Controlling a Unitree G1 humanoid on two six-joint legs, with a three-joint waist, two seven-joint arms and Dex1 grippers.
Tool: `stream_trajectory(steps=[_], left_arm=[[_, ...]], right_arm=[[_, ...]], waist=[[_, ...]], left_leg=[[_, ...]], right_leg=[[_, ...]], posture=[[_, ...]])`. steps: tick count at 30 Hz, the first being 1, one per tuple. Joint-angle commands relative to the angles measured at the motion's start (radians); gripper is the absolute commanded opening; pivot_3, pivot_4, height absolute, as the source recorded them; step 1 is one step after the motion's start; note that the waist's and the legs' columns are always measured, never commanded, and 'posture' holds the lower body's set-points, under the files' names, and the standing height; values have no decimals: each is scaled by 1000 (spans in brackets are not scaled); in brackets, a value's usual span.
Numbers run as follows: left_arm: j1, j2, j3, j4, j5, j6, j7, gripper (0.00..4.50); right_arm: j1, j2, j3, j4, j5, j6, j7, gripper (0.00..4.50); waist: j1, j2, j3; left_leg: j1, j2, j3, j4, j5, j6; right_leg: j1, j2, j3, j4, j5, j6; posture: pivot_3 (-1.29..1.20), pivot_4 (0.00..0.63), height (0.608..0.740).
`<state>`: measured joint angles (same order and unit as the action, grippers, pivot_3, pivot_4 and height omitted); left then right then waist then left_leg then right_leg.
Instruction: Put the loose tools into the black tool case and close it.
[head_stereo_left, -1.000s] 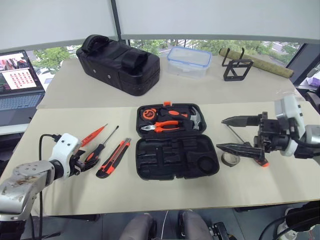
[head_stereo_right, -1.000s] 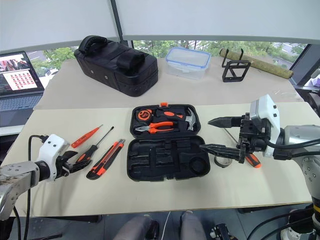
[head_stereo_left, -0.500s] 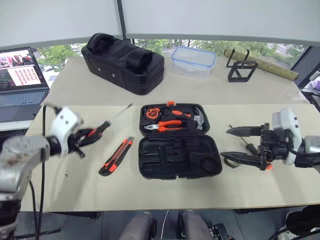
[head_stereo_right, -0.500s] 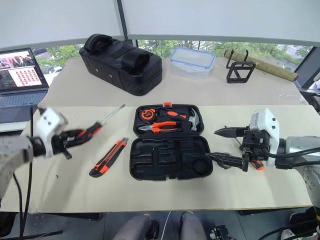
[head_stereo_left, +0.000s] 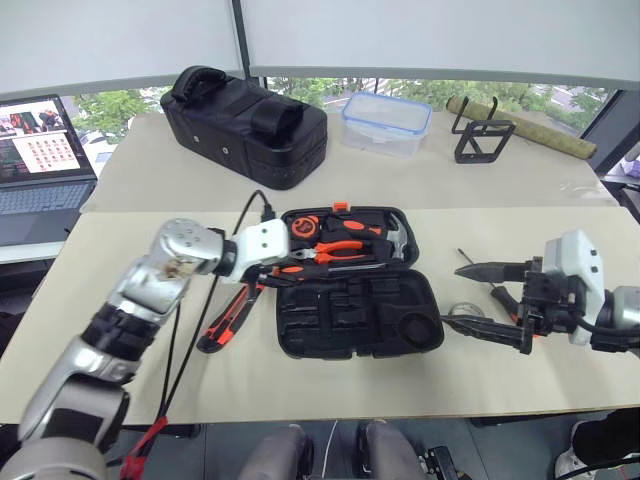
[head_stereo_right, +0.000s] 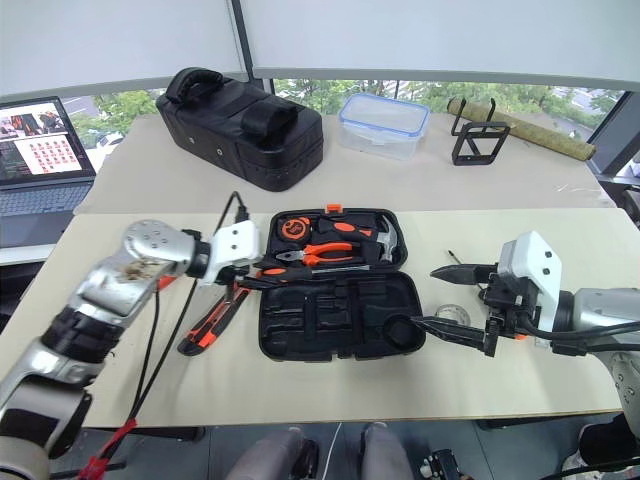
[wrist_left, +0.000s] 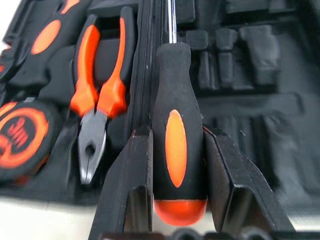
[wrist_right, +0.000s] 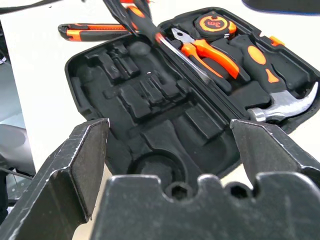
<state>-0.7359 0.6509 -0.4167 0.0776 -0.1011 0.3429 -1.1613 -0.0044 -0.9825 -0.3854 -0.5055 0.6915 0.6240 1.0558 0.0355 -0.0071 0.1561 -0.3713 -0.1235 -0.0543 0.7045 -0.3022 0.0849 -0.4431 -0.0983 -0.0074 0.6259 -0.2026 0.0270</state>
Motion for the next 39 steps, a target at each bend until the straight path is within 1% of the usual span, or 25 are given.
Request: stream_trajectory(steps=[1,8,15,16,17,20,21,22,23,26,28,29,32,39], left_arm=[[-17,-11,-17,-6,39,-8,-18,900],[-25,-56,-38,-5,124,87,52,900],[-26,-64,-22,-15,127,82,41,900],[-30,-67,-16,-20,122,87,41,1931],[-36,-70,-8,-28,116,92,40,2184],[-57,-85,20,-59,82,115,35,3257],[-65,-92,30,-69,63,118,27,2625],[-68,-96,36,-75,51,120,21,2454],[-73,-101,37,-82,46,125,17,1993],[-75,-117,33,-91,21,148,-4,921],[-74,-122,6,-68,47,114,-4,127],[-74,-124,-1,-59,57,102,-4,37],[-79,-141,-25,-18,75,90,-1,37],[-98,-182,-124,140,218,20,52,37]], right_arm=[[7,3,-47,-34,26,10,-26,4500],[-2,12,-37,-50,39,24,-59,4500],[-18,8,-24,-50,58,29,-72,4500],[-19,8,-22,-51,61,31,-72,4500],[-21,9,-21,-52,66,34,-72,4500],[-22,10,-20,-56,76,40,-69,4500],[-22,10,-19,-56,78,41,-70,4500],[-21,10,-19,-57,80,42,-70,4500],[-21,10,-19,-56,81,42,-72,4500],[-20,9,-17,-57,84,43,-75,4500],[-19,9,-18,-56,86,44,-78,4500],[-19,8,-18,-55,86,44,-79,4500],[-11,8,-26,-54,86,44,-82,4500],[34,12,-63,-69,94,56,-95,4500]], waist=[[-1,0,0],[5,0,0],[4,0,0],[5,0,0],[6,0,0],[8,0,0],[8,0,0],[8,0,0],[8,0,0],[5,0,0],[4,0,0],[4,0,0],[4,0,0],[11,0,0]], left_leg=[[0,0,0,0,0,0],[0,0,0,2,0,0],[0,0,0,4,0,1],[0,0,0,4,0,1],[0,0,0,4,0,1],[-1,0,-1,6,0,1],[-1,0,-1,7,0,1],[-1,0,-1,7,0,1],[-2,0,-1,7,0,1],[-2,0,-1,7,0,1],[-2,0,-1,7,0,1],[-2,0,-1,7,0,1],[-2,0,-1,7,0,1],[-2,0,-1,8,0,1]], right_leg=[[0,0,0,0,0,0],[0,0,0,1,0,0],[1,0,0,2,0,0],[1,0,0,2,0,0],[1,0,0,2,0,0],[1,0,0,2,0,0],[1,0,0,2,0,1],[1,0,0,2,0,1],[1,0,-1,2,0,1],[1,0,0,2,0,1],[1,0,0,2,0,1],[1,0,-1,2,0,1],[1,0,0,2,0,1],[2,0,-1,2,1,1]], posture=[[0,150,722],[0,150,722],[0,150,722],[0,150,722],[0,150,722],[0,150,722],[0,150,722],[0,150,722],[0,150,722],[0,150,722],[0,150,722],[0,150,722],[0,150,722],[0,150,722]])
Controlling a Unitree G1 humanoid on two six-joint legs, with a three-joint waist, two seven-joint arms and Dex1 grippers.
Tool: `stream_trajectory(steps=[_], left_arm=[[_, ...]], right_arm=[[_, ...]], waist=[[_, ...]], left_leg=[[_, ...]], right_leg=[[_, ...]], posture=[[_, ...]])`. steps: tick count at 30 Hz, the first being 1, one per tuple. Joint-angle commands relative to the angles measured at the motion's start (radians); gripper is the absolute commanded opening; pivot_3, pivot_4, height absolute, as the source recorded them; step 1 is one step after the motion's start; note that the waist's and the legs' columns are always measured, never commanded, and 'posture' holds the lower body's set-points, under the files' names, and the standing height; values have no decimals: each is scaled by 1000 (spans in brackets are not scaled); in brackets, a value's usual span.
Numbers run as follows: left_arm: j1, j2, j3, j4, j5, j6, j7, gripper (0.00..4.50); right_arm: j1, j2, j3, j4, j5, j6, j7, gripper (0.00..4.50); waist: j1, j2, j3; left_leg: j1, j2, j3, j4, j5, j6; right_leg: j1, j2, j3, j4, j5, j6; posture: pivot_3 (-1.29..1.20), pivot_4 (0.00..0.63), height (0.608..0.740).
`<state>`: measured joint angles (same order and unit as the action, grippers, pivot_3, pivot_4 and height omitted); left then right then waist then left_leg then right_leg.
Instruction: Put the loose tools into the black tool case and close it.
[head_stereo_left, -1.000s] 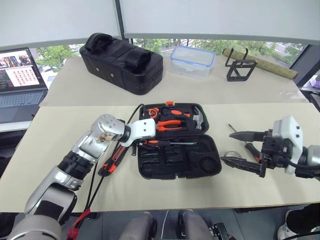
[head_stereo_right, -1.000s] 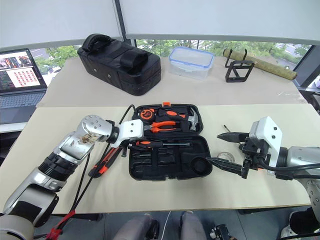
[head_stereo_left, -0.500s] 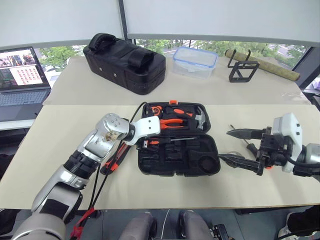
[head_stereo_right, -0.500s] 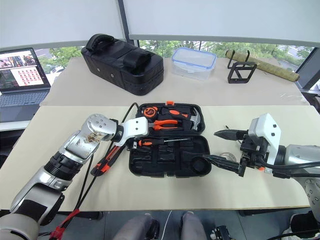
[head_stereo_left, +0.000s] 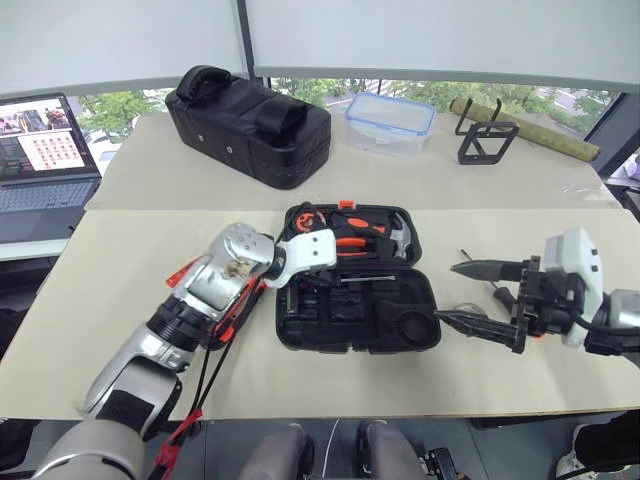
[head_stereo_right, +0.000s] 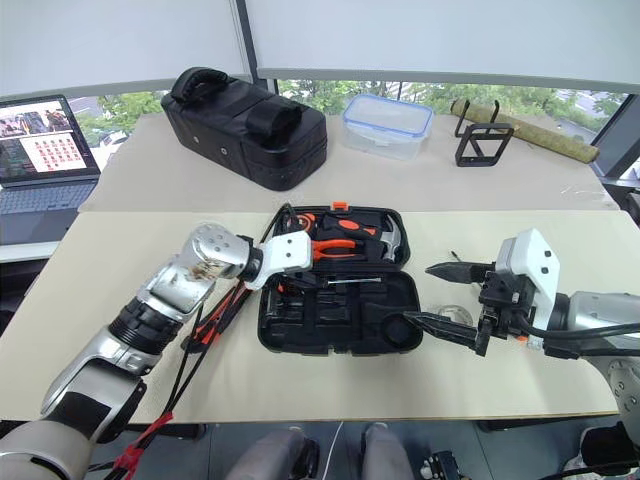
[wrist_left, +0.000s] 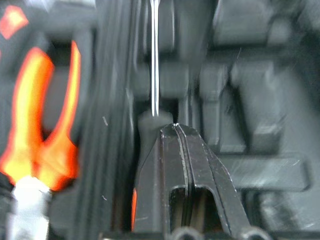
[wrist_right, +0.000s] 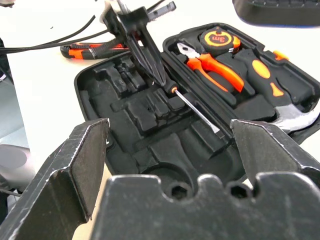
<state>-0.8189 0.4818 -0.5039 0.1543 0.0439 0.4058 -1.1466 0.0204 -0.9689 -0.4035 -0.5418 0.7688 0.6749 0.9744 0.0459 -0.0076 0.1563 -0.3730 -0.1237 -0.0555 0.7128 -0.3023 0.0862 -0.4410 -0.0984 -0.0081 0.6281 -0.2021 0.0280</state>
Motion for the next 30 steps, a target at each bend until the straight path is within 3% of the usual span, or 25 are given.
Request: stream_trajectory(steps=[1,7,12,19,30], left_arm=[[-17,-20,-45,85,86,-63,44,37],[-19,-41,-27,142,101,-107,51,37],[-16,-31,51,85,0,-22,-10,37],[-46,-37,164,12,-131,130,-45,37],[-34,-75,17,152,37,-79,39,37]], right_arm=[[16,-1,-50,-36,17,7,-18,4500],[80,8,-102,-54,15,12,-39,4500],[144,17,-147,-60,11,6,-34,4500],[114,9,-126,-43,13,3,-42,4500],[79,14,-86,-35,4,0,-45,4500]], waist=[[2,0,0],[17,0,-1],[14,0,-1],[-6,0,-1],[-3,-1,-1]], left_leg=[[0,0,0,0,0,0],[2,-1,0,1,0,0],[2,-1,0,2,1,2],[0,0,0,1,1,2],[-1,-1,0,1,1,2]], right_leg=[[1,0,0,0,0,0],[4,-1,1,0,2,3],[3,-1,2,0,2,3],[-1,0,2,1,2,3],[0,0,2,-1,2,3]], posture=[[0,150,722],[0,150,722],[0,150,722],[0,150,722],[0,150,722]])
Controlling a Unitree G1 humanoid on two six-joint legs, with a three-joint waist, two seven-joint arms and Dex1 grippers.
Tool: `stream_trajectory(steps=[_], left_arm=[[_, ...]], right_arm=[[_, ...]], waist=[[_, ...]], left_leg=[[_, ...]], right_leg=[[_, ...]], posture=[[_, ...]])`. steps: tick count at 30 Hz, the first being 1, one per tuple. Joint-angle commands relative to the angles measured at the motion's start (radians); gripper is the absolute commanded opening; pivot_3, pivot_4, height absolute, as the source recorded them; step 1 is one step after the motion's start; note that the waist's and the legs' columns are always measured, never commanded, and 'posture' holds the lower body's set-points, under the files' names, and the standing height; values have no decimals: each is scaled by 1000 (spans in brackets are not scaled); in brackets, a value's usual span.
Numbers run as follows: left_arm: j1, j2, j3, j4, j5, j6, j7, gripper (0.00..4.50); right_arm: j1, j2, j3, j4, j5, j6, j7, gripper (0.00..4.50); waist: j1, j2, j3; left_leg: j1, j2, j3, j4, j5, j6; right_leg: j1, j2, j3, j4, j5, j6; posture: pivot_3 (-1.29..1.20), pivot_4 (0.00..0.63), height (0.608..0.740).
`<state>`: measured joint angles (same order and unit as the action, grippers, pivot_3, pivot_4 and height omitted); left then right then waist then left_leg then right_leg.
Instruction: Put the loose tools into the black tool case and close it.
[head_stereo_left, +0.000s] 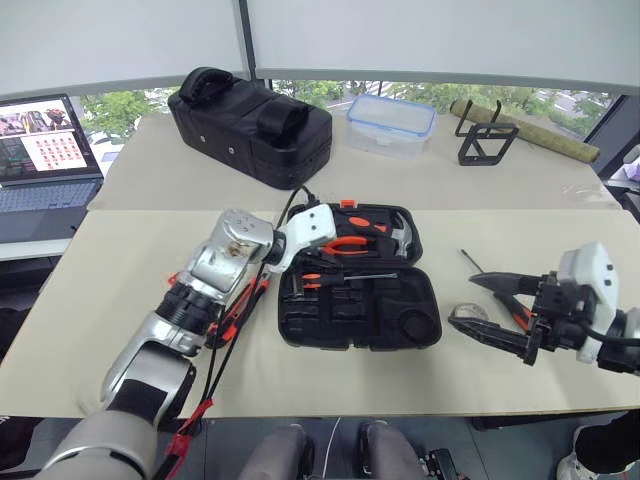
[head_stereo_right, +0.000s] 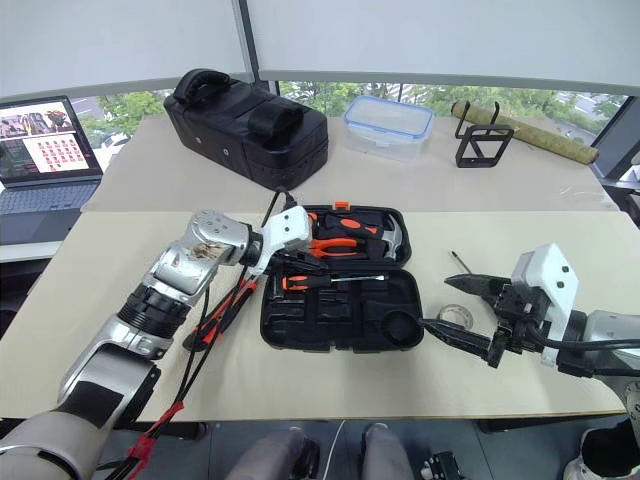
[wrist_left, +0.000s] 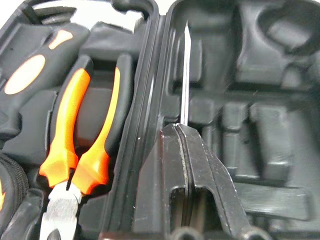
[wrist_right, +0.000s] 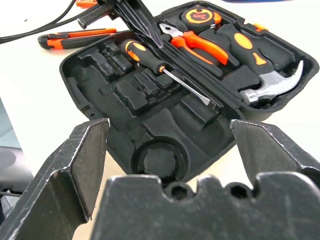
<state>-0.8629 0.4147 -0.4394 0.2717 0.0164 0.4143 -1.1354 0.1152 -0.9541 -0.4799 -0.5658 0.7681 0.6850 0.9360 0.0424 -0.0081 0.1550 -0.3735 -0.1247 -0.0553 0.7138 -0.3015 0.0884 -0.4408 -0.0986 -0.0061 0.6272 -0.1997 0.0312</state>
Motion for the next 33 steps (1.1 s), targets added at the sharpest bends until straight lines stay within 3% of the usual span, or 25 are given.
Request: stream_trajectory(steps=[1,5,10,13,18,23,28,33], left_arm=[[16,-10,-61,52,83,-114,36,37],[49,1,-93,77,123,-188,26,37],[40,21,-4,51,70,-137,18,37],[43,61,118,-53,-73,-25,-52,763],[94,195,319,-295,-380,230,-207,2500],[196,345,463,-503,-612,412,-279,4301],[312,444,532,-667,-745,490,-266,4425],[338,442,527,-725,-767,482,-180,4425]], right_arm=[[-18,0,-8,-11,4,-10,-8,4500],[-18,3,-11,-11,5,-8,-11,4500],[26,14,-35,-17,-19,-15,-23,4500],[71,25,-95,8,-30,8,-54,4500],[194,52,-235,71,-57,13,-52,4500],[277,79,-269,154,-123,-28,-52,4500],[206,85,-169,309,-222,-102,-82,4500],[62,90,-23,485,-310,-173,-88,4500]], waist=[[1,0,0],[2,0,0],[3,0,0],[-5,0,0],[-13,0,0],[-15,1,-1],[-27,2,-1],[-28,2,0]], left_leg=[[0,0,0,0,0,0],[1,0,0,0,-1,-1],[1,0,0,0,-1,0],[0,0,0,0,0,1],[-8,0,0,0,0,0],[-8,0,1,1,1,-1],[-3,0,2,-1,0,-2],[5,1,1,-3,-4,-9]], right_leg=[[0,0,0,0,0,0],[1,-1,0,0,0,0],[2,0,0,0,0,0],[0,0,0,1,0,0],[-11,2,0,4,0,0],[-11,1,-2,4,0,-1],[-7,2,-1,3,0,-1],[2,1,1,1,-1,-2]], posture=[[0,150,722],[0,150,722],[0,150,722],[0,150,722],[0,150,722],[0,150,722],[0,150,722],[0,150,722]])
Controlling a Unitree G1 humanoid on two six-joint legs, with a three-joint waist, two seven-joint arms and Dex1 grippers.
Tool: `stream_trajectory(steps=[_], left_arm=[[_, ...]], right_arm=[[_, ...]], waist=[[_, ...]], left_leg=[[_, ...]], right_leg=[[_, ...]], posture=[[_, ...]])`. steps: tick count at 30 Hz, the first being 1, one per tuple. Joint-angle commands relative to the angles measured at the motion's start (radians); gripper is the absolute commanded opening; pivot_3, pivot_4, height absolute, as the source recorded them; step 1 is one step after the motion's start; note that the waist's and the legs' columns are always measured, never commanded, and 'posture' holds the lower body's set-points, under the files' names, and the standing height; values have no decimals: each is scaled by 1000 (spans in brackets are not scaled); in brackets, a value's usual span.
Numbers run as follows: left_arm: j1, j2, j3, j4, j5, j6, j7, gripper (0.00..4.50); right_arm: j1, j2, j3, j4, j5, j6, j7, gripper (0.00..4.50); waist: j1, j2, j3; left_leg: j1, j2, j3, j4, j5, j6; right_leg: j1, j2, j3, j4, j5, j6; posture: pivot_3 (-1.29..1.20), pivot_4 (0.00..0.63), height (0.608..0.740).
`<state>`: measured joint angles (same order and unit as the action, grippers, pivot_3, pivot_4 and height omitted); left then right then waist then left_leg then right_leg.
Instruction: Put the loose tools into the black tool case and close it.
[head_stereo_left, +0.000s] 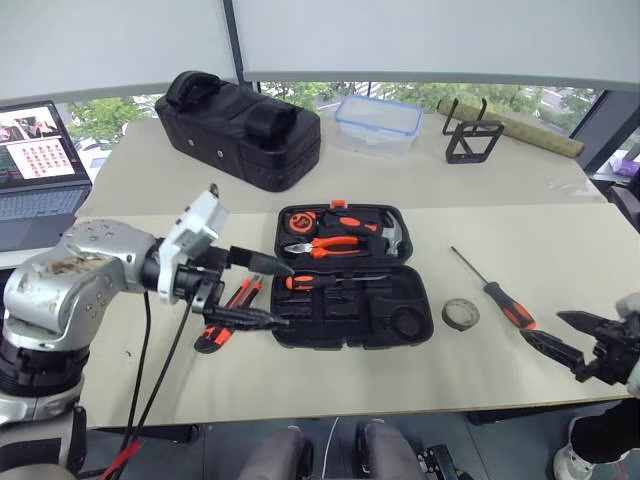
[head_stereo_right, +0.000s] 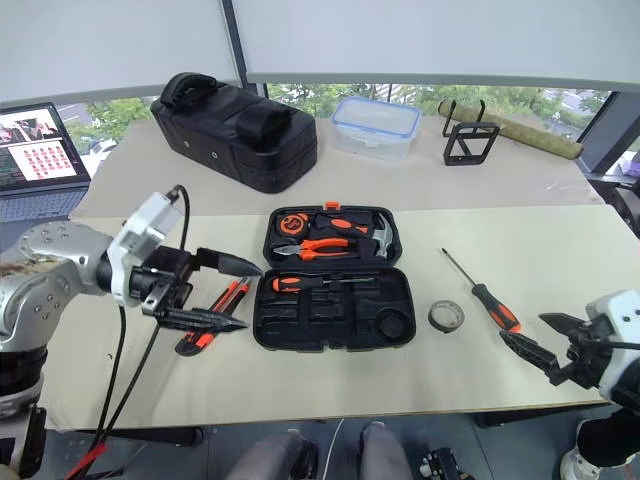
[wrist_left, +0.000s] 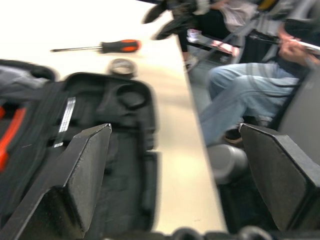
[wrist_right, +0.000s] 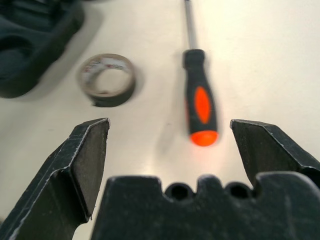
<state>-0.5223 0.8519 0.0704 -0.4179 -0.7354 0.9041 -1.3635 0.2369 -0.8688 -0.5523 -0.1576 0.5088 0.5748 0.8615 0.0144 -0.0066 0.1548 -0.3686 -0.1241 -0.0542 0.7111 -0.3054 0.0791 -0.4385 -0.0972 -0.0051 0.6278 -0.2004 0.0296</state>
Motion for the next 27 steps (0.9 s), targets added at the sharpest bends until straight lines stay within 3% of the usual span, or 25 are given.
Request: stream_trajectory(steps=[1,6,9,17,23,27], left_arm=[[-1,6,13,-39,-17,-11,61,4425],[10,34,5,-59,-37,-23,72,4425],[16,48,-3,-62,-25,-40,76,4500],[47,76,-13,-59,-8,-82,79,4500],[53,100,-43,-17,30,-134,53,4500],[39,93,-77,9,58,-172,46,4500]], right_arm=[[-90,8,74,114,-68,-78,-17,4500],[-210,22,183,285,-134,-146,1,4500],[-244,27,204,343,-143,-175,18,3807],[-239,-17,154,320,-106,-189,93,1106],[-363,-130,219,161,-34,-188,314,1011],[-534,-133,395,60,-45,-198,429,1011]], waist=[[1,0,0],[-2,0,0],[-3,0,0],[-3,1,0],[-10,5,1],[-20,5,1]], left_leg=[[0,0,0,0,0,0],[0,0,0,0,0,1],[0,0,0,0,0,0],[0,0,0,0,0,0],[0,0,1,0,0,0],[0,3,1,-1,1,0]], right_leg=[[0,0,0,0,0,0],[-1,0,1,1,0,0],[-1,1,1,1,0,-1],[-1,1,1,1,0,-1],[-1,1,2,1,0,-1],[-2,2,2,1,-1,-2]], posture=[[0,150,722],[0,150,722],[0,150,722],[0,150,722],[0,150,722],[0,150,722]])
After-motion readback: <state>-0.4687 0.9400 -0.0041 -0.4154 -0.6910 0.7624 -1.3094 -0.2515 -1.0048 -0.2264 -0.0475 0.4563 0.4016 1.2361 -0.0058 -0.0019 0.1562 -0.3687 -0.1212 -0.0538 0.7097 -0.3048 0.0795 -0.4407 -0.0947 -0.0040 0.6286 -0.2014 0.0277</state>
